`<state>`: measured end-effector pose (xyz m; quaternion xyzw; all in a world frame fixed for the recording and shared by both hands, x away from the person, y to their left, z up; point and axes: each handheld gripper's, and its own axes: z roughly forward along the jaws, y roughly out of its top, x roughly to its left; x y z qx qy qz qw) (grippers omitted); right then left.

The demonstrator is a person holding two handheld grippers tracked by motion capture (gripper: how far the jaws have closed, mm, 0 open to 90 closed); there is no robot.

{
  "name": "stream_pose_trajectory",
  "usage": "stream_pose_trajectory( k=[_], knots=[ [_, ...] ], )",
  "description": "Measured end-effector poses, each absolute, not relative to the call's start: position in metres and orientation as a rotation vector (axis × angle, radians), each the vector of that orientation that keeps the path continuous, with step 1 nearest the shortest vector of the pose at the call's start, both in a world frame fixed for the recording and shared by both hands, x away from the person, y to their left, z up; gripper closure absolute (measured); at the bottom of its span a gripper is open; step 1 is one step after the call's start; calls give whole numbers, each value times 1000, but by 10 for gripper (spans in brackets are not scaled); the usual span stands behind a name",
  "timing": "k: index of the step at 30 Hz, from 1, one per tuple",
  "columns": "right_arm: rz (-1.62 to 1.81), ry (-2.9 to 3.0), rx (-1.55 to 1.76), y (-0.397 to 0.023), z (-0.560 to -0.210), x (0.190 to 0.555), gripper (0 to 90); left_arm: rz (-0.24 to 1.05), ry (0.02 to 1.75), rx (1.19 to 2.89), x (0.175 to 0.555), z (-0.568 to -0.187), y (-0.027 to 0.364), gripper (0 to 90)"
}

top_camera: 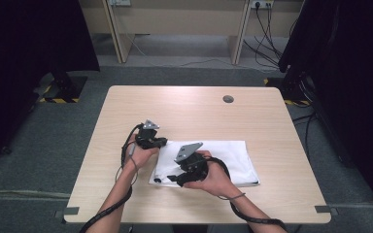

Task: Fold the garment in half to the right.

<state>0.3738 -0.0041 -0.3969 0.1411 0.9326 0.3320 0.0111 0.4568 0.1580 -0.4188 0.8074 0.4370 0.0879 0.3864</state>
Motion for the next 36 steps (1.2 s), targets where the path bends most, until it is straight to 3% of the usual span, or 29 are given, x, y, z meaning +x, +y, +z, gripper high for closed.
stream_pose_trajectory(
  k=[14,19,20,28,36],
  knots=[
    [961,2927,429,20,-417,374,413,228,1110,2079,457,-420,160,855],
    [984,2904,419,19,-418,370,470,232,1109,2087,456,-421,159,855],
    [984,2904,419,19,-418,370,539,233,1109,2087,456,-421,159,855],
    [994,2865,457,17,-418,371,770,232,1112,2090,456,-419,160,855],
    [1004,2842,483,21,-416,366,817,241,1105,2095,455,-413,163,855]
  ],
)
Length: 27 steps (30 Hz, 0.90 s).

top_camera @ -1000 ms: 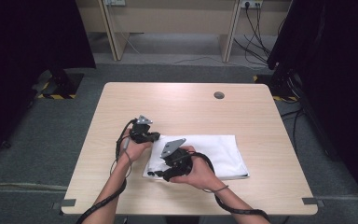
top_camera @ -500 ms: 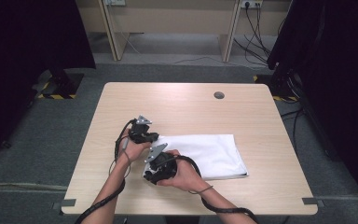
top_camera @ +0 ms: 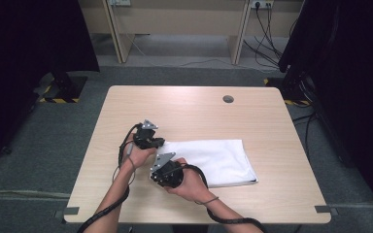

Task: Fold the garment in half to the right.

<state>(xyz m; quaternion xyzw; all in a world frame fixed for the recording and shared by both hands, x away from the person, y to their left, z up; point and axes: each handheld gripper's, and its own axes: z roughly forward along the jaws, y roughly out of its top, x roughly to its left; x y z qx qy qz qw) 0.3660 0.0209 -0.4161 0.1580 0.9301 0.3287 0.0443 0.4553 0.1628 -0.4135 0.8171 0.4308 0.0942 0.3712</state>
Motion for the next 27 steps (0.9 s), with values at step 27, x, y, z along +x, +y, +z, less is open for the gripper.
stream_pose_trajectory(
  k=[27],
  knots=[
    [1114,2774,495,37,-388,367,820,296,1126,2086,455,-391,181,854]
  ],
)
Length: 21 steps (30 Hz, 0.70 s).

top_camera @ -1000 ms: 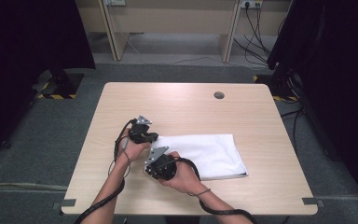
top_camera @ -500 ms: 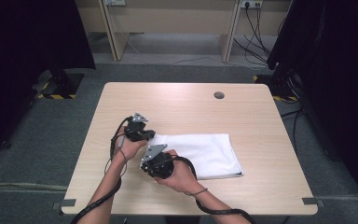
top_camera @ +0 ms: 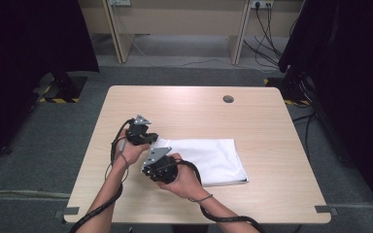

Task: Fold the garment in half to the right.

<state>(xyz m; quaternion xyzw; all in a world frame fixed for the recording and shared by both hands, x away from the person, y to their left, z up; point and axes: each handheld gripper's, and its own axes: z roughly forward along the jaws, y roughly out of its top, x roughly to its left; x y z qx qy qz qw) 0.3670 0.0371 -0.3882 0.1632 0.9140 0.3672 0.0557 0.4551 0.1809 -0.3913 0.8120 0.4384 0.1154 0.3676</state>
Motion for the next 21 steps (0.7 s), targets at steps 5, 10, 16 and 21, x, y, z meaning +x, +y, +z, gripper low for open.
stream_pose_trajectory(
  k=[5,10,16,21],
  knots=[
    [1123,2767,496,39,-385,367,820,305,1125,2087,455,-387,184,854],
    [1141,2754,501,40,-380,367,821,310,1128,2092,456,-381,186,854],
    [1175,2733,508,39,-371,368,821,327,1123,2099,458,-369,187,854],
    [1199,2710,510,38,-362,370,821,340,1120,2108,459,-360,186,853]
  ],
)
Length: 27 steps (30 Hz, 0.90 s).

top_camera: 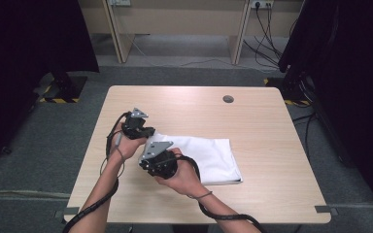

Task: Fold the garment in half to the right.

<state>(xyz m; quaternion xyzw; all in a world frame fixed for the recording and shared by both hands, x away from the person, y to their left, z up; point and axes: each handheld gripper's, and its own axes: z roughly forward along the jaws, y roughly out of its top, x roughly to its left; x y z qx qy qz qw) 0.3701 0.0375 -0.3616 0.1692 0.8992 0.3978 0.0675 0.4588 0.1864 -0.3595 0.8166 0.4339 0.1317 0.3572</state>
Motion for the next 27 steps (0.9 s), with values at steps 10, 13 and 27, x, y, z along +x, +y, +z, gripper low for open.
stream_pose_trajectory(
  k=[10,13,27],
  knots=[
    [1246,2674,510,37,-347,371,821,354,1140,2119,462,-346,193,853],
    [1254,2668,506,38,-344,371,821,362,1140,2122,462,-342,195,852],
    [1295,2646,489,46,-331,371,822,393,1155,2122,459,-329,209,852]
  ],
)
